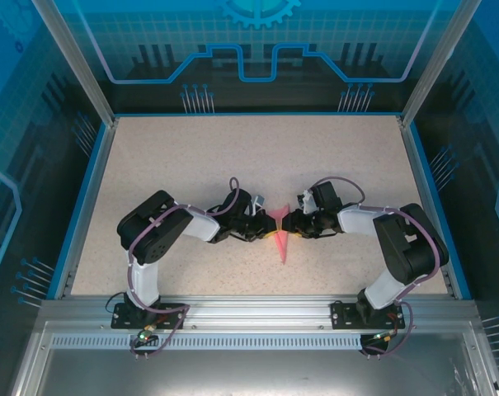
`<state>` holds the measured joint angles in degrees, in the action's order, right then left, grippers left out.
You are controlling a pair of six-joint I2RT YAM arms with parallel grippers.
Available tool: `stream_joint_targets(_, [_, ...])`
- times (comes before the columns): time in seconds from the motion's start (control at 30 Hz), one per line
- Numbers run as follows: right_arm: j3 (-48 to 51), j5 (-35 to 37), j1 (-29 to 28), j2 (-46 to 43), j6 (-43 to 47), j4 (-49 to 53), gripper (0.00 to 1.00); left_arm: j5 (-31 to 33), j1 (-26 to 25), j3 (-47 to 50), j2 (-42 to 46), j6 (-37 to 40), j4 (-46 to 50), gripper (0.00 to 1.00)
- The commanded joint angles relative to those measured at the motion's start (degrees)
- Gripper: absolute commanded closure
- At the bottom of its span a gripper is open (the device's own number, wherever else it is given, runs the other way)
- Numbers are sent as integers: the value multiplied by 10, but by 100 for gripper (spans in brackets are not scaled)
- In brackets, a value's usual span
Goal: Fold a paper plane with a square sheet of paper (fold left side to right side)
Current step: Fold the wing for the fifth time at the center of the table.
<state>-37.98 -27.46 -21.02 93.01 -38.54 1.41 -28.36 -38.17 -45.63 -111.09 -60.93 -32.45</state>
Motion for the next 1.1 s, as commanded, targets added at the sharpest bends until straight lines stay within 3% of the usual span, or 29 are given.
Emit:
stream_joint_targets(0.0, [15, 14, -7, 1, 19, 5, 60, 2, 6, -13, 1, 22, 16, 96])
stream_joint_targets(0.37, [-5, -15, 27, -55, 26, 17, 42, 7, 20, -12, 20, 70, 50, 100])
stream_joint_targets(1.07, [-47, -39, 10, 27, 7, -16, 42, 3, 23, -22, 18, 81, 63, 100])
